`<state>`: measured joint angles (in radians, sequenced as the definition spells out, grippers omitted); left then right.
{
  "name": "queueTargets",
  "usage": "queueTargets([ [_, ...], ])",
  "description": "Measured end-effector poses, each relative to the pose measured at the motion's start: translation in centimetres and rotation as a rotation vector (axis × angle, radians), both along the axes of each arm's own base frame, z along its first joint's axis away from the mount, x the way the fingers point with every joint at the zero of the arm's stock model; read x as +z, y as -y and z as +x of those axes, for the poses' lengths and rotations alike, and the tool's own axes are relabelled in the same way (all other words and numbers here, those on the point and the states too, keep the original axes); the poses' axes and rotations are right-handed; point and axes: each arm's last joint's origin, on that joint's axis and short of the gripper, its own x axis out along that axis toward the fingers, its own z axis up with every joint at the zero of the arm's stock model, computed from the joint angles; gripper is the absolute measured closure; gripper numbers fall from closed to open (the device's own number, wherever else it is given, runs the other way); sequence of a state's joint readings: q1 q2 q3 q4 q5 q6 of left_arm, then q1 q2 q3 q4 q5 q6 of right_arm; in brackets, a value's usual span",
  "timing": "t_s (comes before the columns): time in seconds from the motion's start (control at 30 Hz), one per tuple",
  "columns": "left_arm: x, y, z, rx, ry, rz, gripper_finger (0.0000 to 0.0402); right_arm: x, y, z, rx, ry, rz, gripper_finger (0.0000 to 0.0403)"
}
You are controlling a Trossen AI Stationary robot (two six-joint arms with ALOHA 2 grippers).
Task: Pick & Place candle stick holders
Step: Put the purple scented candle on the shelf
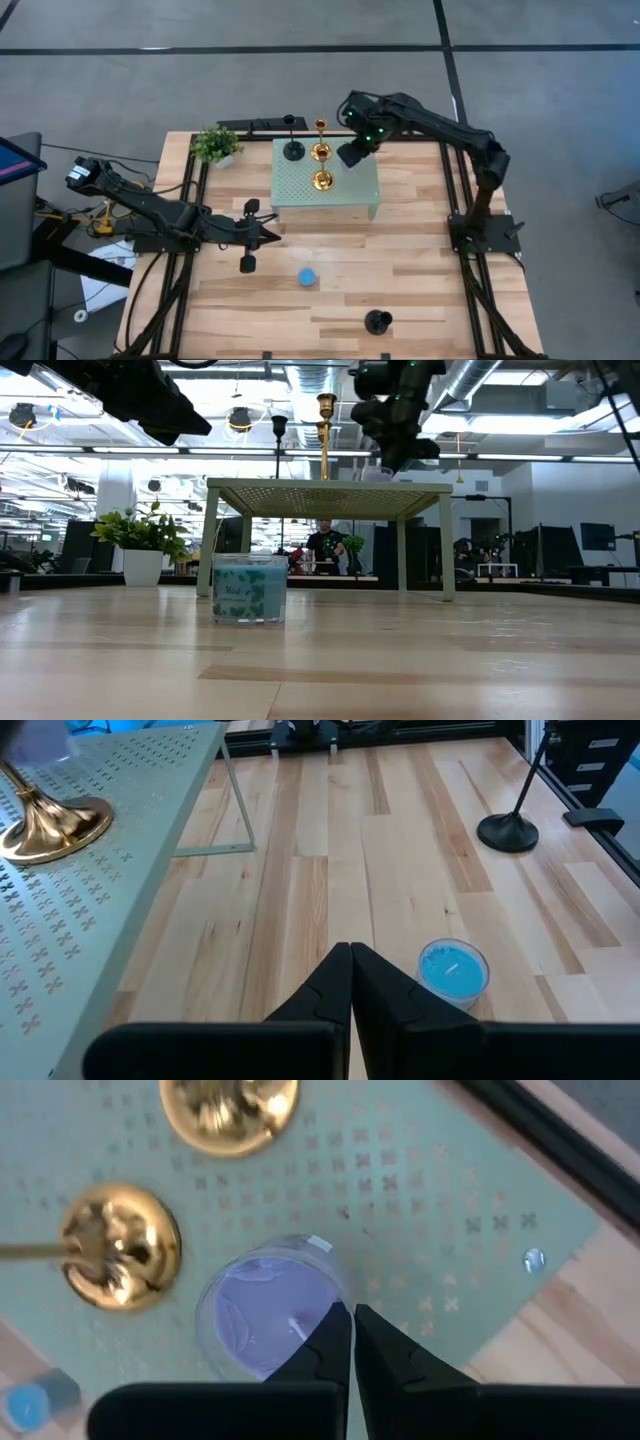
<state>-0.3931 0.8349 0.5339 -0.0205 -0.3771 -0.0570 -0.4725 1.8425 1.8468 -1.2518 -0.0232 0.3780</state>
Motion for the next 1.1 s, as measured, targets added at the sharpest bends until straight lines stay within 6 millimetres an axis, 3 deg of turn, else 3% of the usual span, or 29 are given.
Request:
queueTargets([
  [0.27,0.0,0.0,0.0,0.0,0.0,0.0,0.0394,-0.3,1.3,1.4,0.0,-0.053,-0.014,0.0403],
  [1.1,0.0,0.0,0.0,0.0,0.0,0.0,0.0394,-0.1,1.5,0.9,0.001,-0.087,-0.024,0.0403],
])
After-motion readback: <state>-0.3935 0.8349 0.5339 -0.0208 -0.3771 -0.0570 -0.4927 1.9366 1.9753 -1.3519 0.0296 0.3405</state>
